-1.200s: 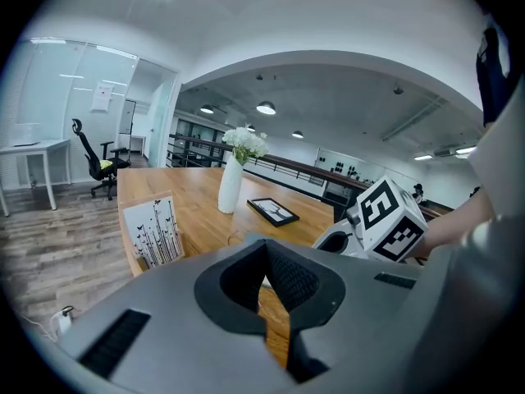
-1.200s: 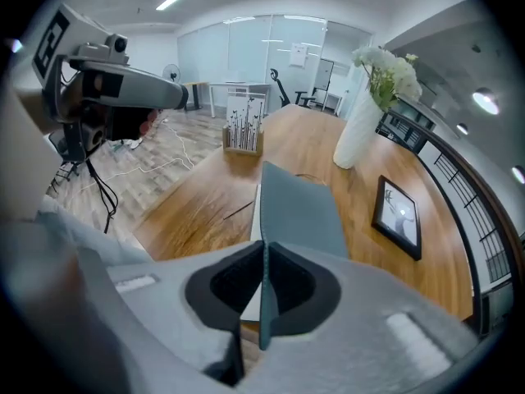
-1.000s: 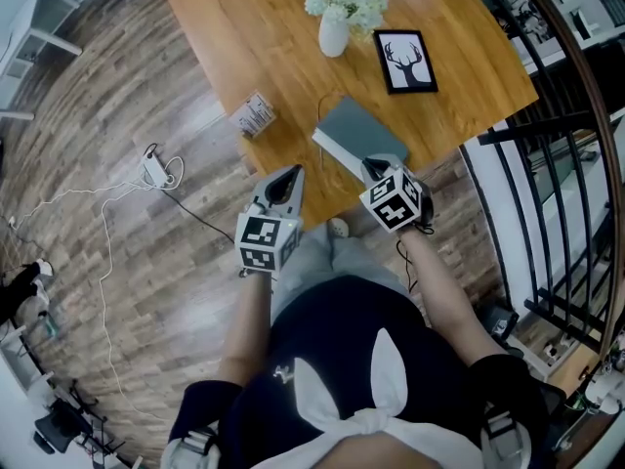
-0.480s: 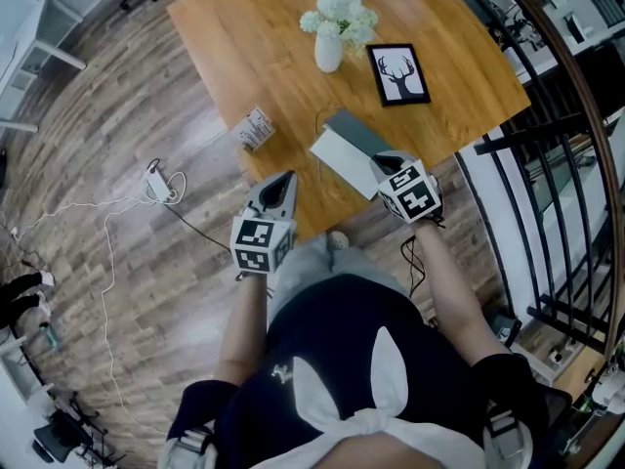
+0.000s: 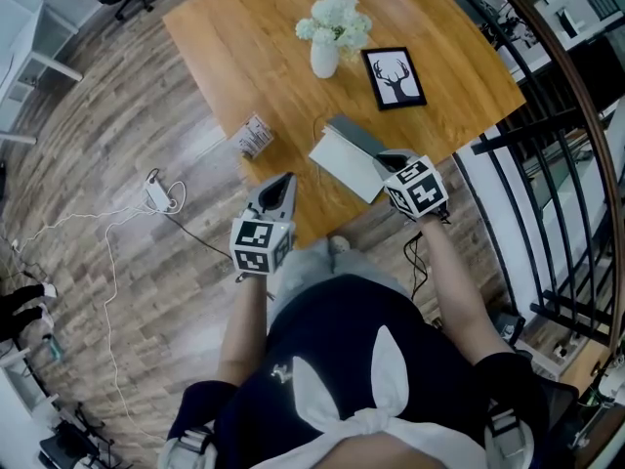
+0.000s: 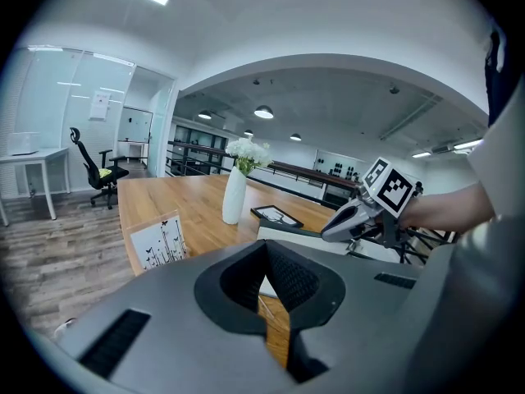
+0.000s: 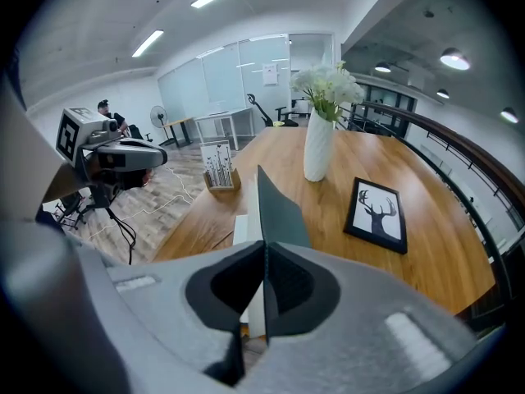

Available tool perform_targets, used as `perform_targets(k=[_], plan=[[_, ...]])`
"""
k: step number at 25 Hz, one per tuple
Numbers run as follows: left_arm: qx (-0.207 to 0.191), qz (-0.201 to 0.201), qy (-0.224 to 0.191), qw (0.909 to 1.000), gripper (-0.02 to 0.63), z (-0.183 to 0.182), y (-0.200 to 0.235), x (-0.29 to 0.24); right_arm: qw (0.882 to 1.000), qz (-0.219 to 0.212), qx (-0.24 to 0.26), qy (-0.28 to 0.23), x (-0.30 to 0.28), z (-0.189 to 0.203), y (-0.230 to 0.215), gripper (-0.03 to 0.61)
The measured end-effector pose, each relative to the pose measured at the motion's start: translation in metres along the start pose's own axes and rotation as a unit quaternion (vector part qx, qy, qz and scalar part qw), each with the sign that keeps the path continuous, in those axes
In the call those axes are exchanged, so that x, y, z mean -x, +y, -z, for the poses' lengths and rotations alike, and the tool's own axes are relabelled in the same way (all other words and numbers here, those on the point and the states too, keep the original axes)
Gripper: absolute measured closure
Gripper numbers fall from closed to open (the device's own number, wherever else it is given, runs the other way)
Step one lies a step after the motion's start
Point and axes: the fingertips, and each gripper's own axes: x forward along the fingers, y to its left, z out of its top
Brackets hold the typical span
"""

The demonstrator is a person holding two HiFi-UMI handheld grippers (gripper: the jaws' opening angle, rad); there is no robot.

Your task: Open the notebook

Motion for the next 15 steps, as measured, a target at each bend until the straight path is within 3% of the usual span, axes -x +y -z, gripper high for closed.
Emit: perform_targets(k=[15], plan=[[-0.015, 0.047, 0.001, 0.9988, 0.597, -0.007, 0.011, -0.015, 0.999, 0.036, -0.01, -0.001, 0.014, -0.016, -0.036, 0.567]])
